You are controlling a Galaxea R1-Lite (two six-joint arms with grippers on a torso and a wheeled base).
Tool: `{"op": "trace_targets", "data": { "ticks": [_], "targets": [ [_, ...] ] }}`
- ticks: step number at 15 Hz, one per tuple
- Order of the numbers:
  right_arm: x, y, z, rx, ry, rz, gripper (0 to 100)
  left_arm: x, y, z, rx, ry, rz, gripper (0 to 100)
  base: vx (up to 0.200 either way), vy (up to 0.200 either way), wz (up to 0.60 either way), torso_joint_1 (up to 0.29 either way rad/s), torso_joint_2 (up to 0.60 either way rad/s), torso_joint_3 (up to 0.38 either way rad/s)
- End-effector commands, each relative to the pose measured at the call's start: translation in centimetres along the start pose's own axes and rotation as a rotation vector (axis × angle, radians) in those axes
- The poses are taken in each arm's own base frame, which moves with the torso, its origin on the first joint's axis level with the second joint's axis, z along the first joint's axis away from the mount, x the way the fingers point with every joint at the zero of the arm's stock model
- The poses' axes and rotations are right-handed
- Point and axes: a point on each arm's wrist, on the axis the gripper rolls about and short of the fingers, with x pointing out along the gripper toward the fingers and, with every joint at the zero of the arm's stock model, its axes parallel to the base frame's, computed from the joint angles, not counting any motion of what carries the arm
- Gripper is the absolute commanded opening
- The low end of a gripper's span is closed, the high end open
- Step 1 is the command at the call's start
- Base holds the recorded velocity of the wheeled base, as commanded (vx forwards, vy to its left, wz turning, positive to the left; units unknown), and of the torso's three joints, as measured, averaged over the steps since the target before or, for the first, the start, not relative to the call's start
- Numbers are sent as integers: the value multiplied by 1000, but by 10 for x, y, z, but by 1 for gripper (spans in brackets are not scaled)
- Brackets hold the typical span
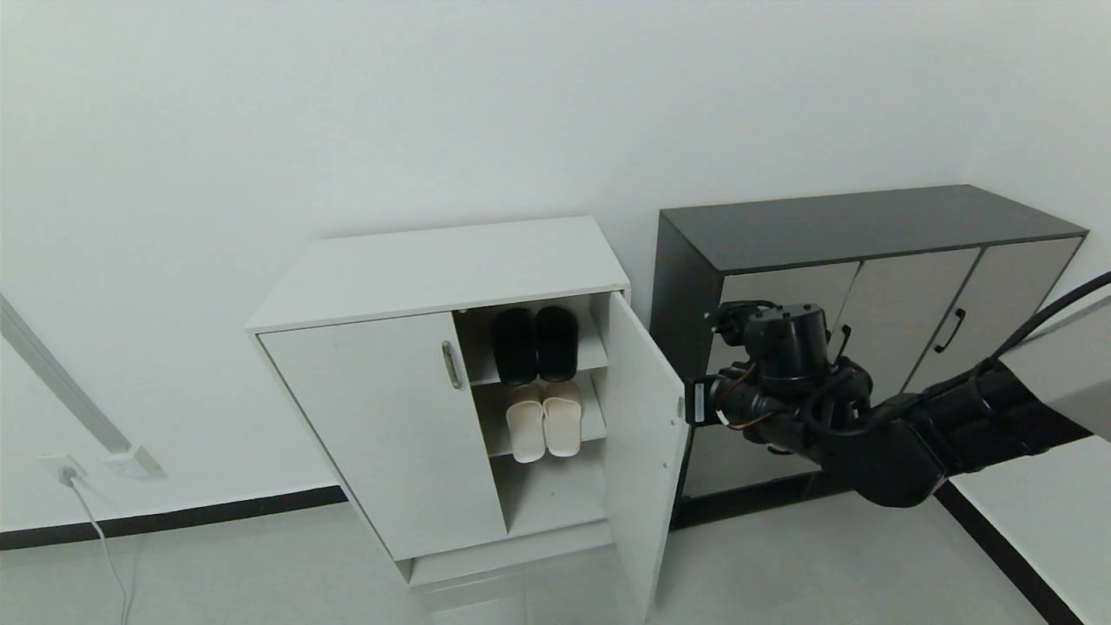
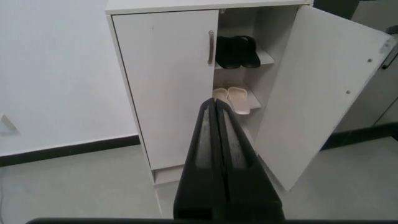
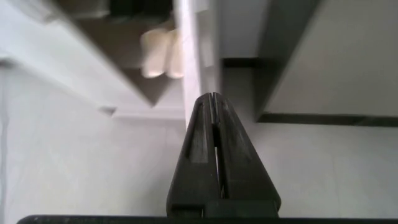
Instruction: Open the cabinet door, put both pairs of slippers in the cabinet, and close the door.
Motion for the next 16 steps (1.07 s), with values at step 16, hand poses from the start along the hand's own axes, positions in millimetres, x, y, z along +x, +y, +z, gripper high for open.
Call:
{"op": "trace_targets", "data": {
  "ticks": [16],
  "targets": [
    [-42, 21, 0, -27, -35, 184, 0, 0, 0, 0, 0, 1, 5, 0, 0, 0, 225, 1, 1, 1]
  ]
}}
